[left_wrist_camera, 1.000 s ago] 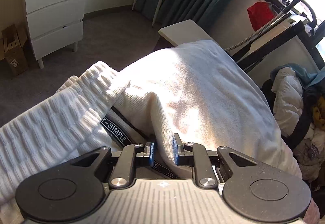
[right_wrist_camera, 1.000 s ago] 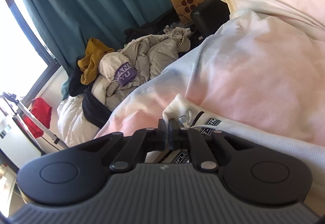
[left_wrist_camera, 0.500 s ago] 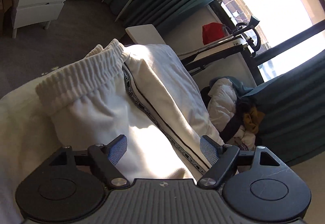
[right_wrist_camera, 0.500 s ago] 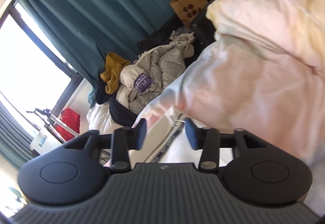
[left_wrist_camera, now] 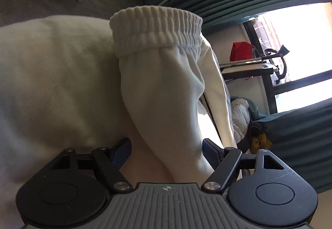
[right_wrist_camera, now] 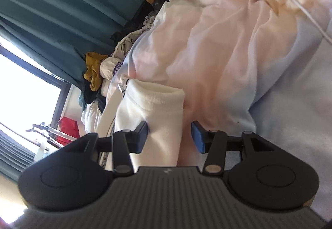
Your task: Fold clothes
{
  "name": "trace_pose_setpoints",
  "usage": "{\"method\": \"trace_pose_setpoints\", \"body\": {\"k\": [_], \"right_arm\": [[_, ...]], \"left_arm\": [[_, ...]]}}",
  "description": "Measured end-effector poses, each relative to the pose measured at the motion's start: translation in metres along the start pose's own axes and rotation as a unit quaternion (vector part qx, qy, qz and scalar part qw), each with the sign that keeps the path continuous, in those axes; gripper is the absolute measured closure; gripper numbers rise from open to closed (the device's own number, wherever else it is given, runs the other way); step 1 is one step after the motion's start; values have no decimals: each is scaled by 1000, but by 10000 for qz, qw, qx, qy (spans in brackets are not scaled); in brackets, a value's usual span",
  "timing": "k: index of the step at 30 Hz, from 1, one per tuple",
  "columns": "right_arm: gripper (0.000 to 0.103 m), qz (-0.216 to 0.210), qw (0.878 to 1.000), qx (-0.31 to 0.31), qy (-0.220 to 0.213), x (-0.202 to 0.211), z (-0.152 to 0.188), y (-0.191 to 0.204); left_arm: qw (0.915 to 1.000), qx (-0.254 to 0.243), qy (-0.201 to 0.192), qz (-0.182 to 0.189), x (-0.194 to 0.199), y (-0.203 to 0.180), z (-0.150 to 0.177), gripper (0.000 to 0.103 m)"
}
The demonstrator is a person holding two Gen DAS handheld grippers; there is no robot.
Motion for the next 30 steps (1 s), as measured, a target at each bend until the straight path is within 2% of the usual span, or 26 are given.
{"method": "trace_pose_setpoints", "body": {"k": [1, 3, 4, 6, 8, 11, 13, 17, 23, 27, 30], "right_arm": [[53, -81, 9999, 89, -35, -8, -1, 1], [53, -149, 9995, 205, -173, -21, -3, 3], [53, -151, 9993, 234, -250, -26, -3, 3], [53, -112, 9988, 275, -391, -33, 0, 3], [55, -25, 9973, 430, -600, -34, 5, 7], [70, 118, 9962, 325, -802, -24, 8, 10], [81, 142, 9962, 91, -856, -12, 8, 11], [89, 337, 9957, 102, -855, 14, 7, 26], [91, 46, 9970, -25, -771, 66, 8, 54], [92, -116, 9973, -73, -719, 109, 18, 60], [92, -167, 9974, -273, -648, 140, 28, 44]], "left_arm": [[9998, -86, -127, -86, -8, -4, -7, 38], [9987, -251, -357, -255, -24, -12, -21, 41], [9983, -223, -438, -309, -31, -14, -27, 46], [9973, -142, -591, -408, -45, -18, -38, 49], [9961, -218, -646, -563, -50, -23, -42, 65], [9947, -392, -676, -673, -47, -30, -45, 82], [9946, -446, -678, -639, -35, -37, -48, 86], [9946, -611, -730, -412, 4, -58, -50, 88], [9940, -678, -838, -197, 83, -70, -53, 89], [9948, -605, -791, -234, 137, -48, -61, 89], [9971, -390, -584, -301, 168, -16, -61, 88]]}}
Point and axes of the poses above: each gripper's, at about its wrist camera, not at the fingertips, and x roughly against the way its jaws point, y to its left, z to its underside, the point moved 3 cm from there along -x, roughly the way its jaws point, and after that the axes turned 6 degrees about y, right-handed, at the moved point
